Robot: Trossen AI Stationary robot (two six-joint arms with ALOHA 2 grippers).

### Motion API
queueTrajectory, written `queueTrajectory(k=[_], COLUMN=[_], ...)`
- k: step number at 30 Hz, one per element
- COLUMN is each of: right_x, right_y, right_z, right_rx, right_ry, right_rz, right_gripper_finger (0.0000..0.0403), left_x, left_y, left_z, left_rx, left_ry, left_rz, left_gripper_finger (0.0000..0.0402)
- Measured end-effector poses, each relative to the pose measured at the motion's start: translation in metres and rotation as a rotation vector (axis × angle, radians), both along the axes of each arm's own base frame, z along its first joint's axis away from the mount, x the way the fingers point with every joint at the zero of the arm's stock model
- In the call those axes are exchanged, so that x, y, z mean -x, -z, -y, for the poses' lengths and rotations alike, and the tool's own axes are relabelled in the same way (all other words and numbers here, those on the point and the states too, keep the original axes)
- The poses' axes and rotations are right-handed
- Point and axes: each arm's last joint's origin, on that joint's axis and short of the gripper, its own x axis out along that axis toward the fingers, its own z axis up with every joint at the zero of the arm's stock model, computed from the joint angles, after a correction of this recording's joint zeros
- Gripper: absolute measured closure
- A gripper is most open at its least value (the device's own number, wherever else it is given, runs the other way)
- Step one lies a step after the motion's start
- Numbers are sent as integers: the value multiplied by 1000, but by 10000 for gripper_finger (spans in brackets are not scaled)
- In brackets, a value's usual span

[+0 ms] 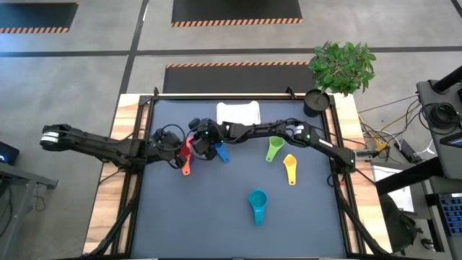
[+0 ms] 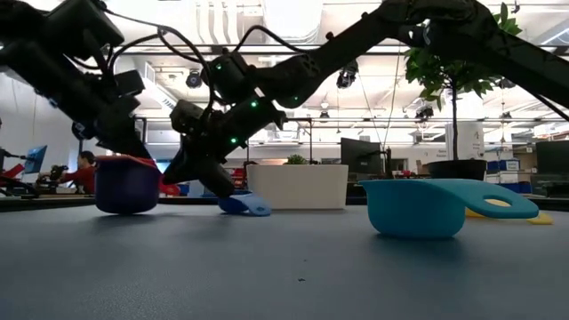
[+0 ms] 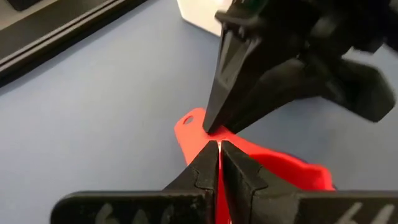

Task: Nest measuring cups in basket
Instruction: Stack the red measuring cup on top of the orange measuring cup

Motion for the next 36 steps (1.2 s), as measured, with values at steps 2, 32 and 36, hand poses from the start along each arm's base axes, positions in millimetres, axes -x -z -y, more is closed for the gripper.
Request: queueTrajectory(k=[2,32,36], right_x=[0,-2,-2], right_y=[0,-3,-3], right_z=[-2,-32,-32], right_rx=[7,183,187], right_ry=[-2,63,62], right_rz=[-6,-65,-64], right_gripper_finger=[369,369,370], left_x=[-1,1,7], left_y=[-4,-42,-43], left_z=[0,81,89], left_rx=[-3,339,331], left_ry=[3,354,314], left_rz=[5,-106,-280], left_gripper_finger=[402,402,402])
